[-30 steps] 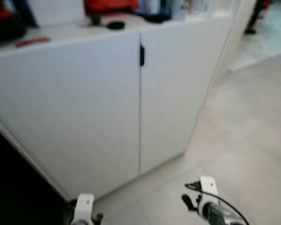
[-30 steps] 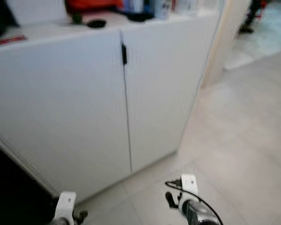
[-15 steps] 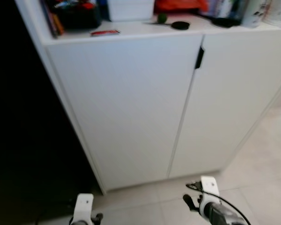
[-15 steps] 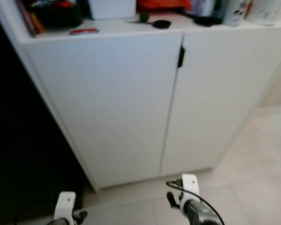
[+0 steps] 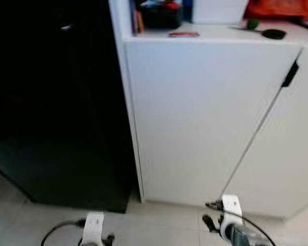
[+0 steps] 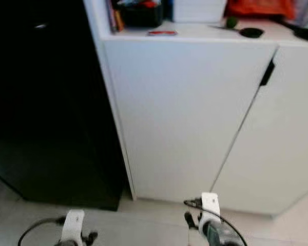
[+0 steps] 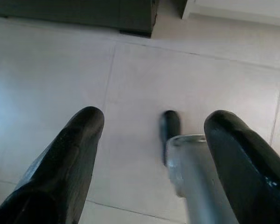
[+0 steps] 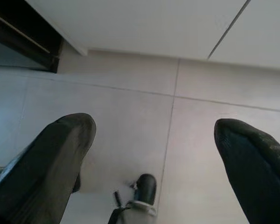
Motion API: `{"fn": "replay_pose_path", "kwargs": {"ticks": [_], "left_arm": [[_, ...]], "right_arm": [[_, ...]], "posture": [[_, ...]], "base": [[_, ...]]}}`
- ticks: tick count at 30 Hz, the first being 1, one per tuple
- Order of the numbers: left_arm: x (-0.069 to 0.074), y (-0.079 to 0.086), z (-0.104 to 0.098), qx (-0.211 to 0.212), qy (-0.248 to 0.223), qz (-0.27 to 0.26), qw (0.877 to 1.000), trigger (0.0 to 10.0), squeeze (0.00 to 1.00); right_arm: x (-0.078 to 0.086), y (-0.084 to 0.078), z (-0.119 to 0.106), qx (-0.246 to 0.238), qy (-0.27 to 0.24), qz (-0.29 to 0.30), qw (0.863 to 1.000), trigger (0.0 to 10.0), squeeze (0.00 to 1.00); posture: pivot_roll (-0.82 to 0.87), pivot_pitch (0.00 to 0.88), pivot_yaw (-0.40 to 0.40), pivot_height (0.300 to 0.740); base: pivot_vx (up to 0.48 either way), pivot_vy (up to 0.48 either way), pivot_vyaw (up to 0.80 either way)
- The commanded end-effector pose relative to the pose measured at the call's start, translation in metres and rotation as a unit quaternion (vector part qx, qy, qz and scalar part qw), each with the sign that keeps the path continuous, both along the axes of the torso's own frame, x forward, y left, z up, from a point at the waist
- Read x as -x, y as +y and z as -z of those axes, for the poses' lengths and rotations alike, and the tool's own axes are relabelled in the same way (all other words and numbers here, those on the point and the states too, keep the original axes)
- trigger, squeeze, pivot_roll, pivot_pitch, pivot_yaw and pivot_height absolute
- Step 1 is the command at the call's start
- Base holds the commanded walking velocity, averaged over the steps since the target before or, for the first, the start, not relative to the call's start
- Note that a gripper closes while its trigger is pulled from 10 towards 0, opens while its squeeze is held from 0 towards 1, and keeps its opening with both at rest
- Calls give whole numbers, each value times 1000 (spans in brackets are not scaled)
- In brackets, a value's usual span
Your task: Restocking fridge
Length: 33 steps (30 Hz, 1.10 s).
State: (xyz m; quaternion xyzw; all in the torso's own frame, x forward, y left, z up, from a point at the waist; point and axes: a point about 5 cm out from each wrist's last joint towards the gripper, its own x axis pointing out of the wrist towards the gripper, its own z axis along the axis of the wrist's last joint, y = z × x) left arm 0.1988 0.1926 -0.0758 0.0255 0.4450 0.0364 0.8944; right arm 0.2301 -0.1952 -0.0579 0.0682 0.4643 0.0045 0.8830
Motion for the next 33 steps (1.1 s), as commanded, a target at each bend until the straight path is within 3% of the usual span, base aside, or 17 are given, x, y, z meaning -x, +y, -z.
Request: {"fn": "replay_pose_path", "kwargs": {"ticks": [1,8,33], "left_arm": [[0,4,0,-1,5,-13,1000,10000,0],[1,4,0,5,9,-19,1000,10000,0],[1,3,1,8,16,-20,1000,10000,0]], "right_arm": [[-3,1,-2,-2,-2,2,1000,10000,0],[-4,2,-2,-6,-5,10,1000,10000,0],[-5,0,-3,8,-9,-4,1000,10000,0]], "posture": [[-17,0,-45,740],[-17,0,-44,740],[-15,0,-49,740]], "base": [[0,0,0],[0,0,0],[0,332,0]]}}
